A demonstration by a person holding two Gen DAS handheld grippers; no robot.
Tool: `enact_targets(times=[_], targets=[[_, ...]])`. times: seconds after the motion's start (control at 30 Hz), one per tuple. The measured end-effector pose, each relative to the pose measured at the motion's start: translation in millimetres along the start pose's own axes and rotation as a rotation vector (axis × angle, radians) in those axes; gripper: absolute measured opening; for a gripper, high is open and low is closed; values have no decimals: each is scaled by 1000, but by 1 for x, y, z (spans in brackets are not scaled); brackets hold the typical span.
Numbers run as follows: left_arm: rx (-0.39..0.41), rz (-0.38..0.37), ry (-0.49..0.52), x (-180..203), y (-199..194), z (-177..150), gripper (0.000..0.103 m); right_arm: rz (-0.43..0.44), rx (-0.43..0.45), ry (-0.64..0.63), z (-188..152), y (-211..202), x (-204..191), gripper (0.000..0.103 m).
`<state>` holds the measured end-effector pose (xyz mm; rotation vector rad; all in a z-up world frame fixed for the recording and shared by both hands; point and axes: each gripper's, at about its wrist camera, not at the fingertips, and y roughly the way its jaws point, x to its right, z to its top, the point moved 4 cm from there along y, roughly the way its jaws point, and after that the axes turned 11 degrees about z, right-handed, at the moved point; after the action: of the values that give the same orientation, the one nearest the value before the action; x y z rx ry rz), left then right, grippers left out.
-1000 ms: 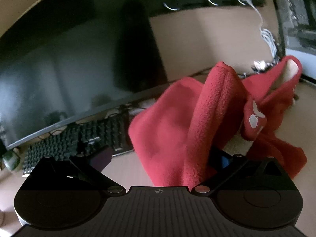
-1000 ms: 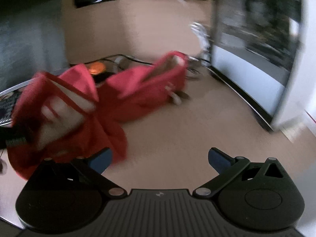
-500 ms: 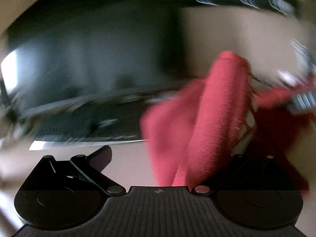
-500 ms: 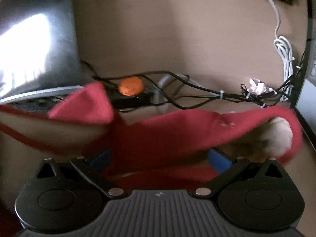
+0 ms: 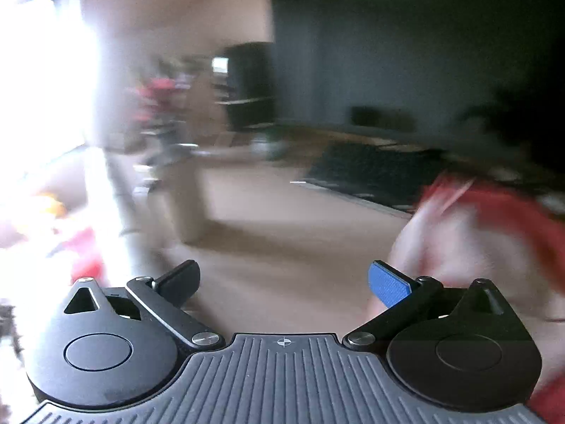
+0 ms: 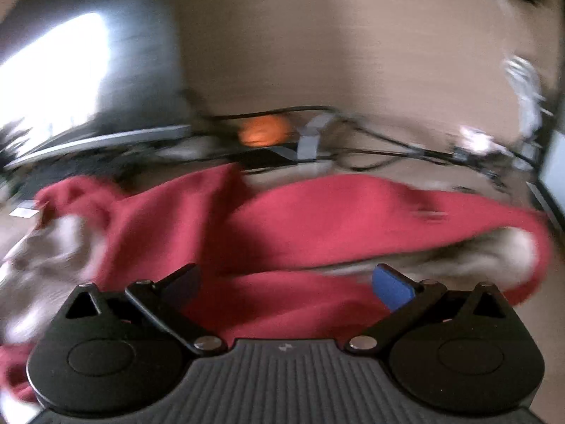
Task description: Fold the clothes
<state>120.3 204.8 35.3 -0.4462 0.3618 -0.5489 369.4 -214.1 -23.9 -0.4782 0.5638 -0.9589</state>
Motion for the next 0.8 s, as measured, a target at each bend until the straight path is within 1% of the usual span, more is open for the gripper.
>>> enact_targets(times=[0.03, 0.07, 0.17, 0.2, 0.23, 0.27, 0.3, 0.37, 0.4, 0.47, 0.57, 0.6, 0.63, 0.7, 0.73, 0.8], targets=[[2, -87, 16, 14, 0, 5, 103, 37, -10, -23, -2, 3, -16, 103], [-6, -189, 50, 31, -3, 6, 103, 69, -21, -42, -5, 6, -31, 103], [-33, -494, 154, 80, -13, 5, 103, 133, -65, -85, -19, 22, -72, 103], [-60, -579, 203, 103, -17, -3, 103, 133, -97, -104, -28, 30, -82, 103], [-85, -656, 251, 124, -20, -11, 103, 115, -133, -129, -36, 37, -88, 103], [-96, -686, 289, 137, -17, -21, 103, 88, -162, -158, -44, 42, -92, 103], [-110, -699, 343, 152, -15, -32, 103, 64, -180, -184, -50, 44, -93, 103], [-150, -720, 440, 175, -8, -53, 103, 33, -171, -204, -54, 36, -85, 103], [-187, -738, 462, 178, -5, -62, 103, -10, -177, -203, -52, 33, -77, 103], [-256, -775, 506, 183, 0, -80, 103, -123, -181, -221, -44, 27, -56, 103], [-234, -843, 549, 184, -18, -94, 103, -286, -177, -250, -30, 22, -24, 103], [-236, -877, 554, 187, -27, -99, 103, -340, -180, -244, -25, 22, -14, 103], [-246, -924, 559, 191, -36, -103, 103, -387, -175, -238, -19, 20, -6, 103], [-276, -1050, 575, 204, -59, -112, 103, -458, -147, -225, -9, 11, 2, 103], [-307, -1116, 578, 212, -69, -116, 103, -477, -128, -209, -4, 4, 4, 103], [-430, -1291, 579, 221, -95, -120, 103, -460, -85, -142, 0, -15, 5, 103]])
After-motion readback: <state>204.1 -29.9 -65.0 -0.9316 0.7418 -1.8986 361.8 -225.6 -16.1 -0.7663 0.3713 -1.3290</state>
